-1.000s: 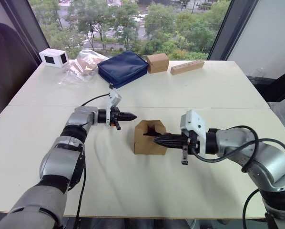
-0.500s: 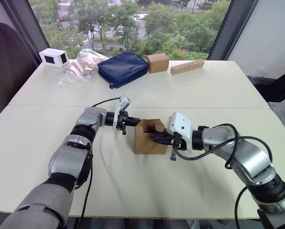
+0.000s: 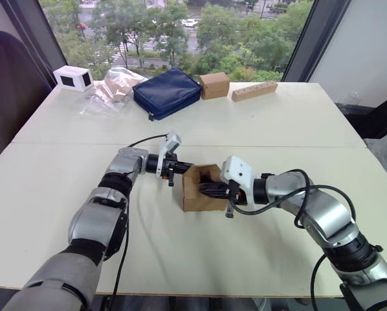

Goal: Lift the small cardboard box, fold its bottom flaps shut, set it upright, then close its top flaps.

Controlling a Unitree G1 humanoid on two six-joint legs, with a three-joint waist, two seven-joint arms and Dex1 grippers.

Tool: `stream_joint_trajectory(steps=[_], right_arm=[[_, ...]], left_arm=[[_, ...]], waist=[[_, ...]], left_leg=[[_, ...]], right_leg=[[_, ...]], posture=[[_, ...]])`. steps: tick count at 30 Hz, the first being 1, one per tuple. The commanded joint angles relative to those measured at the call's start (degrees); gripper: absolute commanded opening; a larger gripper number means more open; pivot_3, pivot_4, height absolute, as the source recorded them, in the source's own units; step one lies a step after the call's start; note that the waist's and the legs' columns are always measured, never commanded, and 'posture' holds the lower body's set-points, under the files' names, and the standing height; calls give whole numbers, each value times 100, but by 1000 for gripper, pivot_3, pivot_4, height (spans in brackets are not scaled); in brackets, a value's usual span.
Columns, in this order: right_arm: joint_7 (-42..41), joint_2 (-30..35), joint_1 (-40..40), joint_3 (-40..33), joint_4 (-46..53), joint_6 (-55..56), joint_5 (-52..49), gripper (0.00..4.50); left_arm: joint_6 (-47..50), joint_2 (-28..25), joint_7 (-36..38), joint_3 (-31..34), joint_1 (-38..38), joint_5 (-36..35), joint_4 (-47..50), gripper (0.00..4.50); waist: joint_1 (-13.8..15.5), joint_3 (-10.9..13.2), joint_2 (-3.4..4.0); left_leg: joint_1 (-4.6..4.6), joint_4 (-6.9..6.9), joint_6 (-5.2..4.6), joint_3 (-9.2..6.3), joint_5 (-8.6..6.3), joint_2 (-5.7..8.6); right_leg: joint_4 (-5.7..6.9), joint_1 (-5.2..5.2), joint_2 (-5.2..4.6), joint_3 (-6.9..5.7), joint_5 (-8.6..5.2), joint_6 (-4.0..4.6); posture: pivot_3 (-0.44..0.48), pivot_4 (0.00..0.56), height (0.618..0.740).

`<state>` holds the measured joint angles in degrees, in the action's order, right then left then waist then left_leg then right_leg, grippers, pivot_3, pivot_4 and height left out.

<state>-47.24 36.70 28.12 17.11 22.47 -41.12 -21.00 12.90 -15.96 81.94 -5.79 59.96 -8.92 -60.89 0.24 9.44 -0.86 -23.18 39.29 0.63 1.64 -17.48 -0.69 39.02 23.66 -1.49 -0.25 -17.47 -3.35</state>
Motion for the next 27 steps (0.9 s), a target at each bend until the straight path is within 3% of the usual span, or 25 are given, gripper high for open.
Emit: stream_joint_trajectory(steps=[1,5,9,14,19,27], right_arm=[[-60,-92,92,-78,-58,134,25,0],[-192,-136,231,-149,-208,195,-6,0],[-315,-113,321,-215,-305,246,-5,0],[-504,-110,400,-225,-394,281,-41,0],[-584,-181,424,-201,-546,347,14,0],[-588,-275,404,-122,-571,367,88,0]], left_arm=[[-116,-177,-302,251,-13,-46,227,25],[294,-619,-706,801,-277,-455,921,25],[1898,-1259,-591,820,-1598,-1195,4081,25],[3278,-1594,-1240,939,-2749,-2029,6607,25],[3703,-1540,-1803,784,-3276,-2335,7522,25],[3357,-1538,-2070,263,-3375,-2168,7419,25]], waist=[[-3,0,0],[-102,0,0],[-136,-2,3],[-52,-2,3],[-90,-2,2],[-97,-2,3]], left_leg=[[0,0,0,0,0,0],[-1,0,1,0,1,-2],[0,-4,5,-1,3,-6],[0,0,12,-6,6,-6],[20,-4,11,-9,6,-3],[22,-5,11,-9,6,-3]], right_leg=[[0,0,0,0,0,0],[5,5,1,0,0,0],[10,8,0,3,0,0],[9,1,-11,4,0,1],[2,-21,-14,2,0,1],[5,-20,-9,2,0,1]], posture=[[0,150,740],[0,150,740],[0,150,740],[0,150,740],[0,150,740],[0,150,740]])
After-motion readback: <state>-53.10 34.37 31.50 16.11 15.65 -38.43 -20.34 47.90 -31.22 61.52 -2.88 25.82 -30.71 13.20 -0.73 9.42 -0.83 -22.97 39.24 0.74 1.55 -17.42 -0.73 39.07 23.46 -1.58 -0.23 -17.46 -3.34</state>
